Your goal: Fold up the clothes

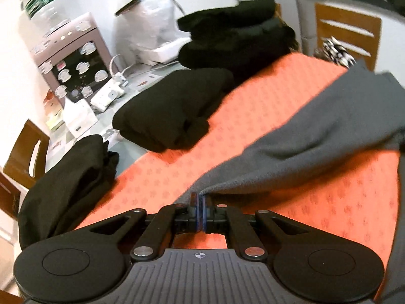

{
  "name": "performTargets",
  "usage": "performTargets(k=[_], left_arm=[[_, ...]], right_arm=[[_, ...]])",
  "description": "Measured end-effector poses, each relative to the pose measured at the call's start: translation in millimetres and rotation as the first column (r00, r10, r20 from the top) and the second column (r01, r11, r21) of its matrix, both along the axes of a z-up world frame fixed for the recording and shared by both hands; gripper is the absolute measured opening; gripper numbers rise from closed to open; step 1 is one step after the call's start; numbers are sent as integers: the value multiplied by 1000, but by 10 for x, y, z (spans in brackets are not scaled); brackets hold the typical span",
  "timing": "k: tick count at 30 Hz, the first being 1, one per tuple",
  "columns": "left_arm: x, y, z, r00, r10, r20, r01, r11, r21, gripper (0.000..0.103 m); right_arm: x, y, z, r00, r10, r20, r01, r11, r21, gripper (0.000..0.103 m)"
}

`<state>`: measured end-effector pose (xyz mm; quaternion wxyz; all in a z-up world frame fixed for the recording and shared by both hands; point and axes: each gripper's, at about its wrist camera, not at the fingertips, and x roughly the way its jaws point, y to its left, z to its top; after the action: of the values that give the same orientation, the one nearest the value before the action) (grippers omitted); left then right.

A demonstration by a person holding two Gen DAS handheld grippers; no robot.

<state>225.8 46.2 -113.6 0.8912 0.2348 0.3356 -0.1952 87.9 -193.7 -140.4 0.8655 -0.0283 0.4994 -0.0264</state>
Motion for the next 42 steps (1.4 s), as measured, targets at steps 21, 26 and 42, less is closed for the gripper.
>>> performTargets(k=[21,26,42], left_arm=[[27,-24,-349,996,15,-90,-5,994,113,4],[62,-41,-314,997,13,-78,-4,994,111,5],[-64,-64,-172,998,-52,19,48,986,159,5]], right_arm=[[-473,138,256,980,183,77,-172,977,-124,5],[-278,442,252,947,295,124,-274,948,-164,22],[105,880,60,855,500,139,-430,833,-349,3]])
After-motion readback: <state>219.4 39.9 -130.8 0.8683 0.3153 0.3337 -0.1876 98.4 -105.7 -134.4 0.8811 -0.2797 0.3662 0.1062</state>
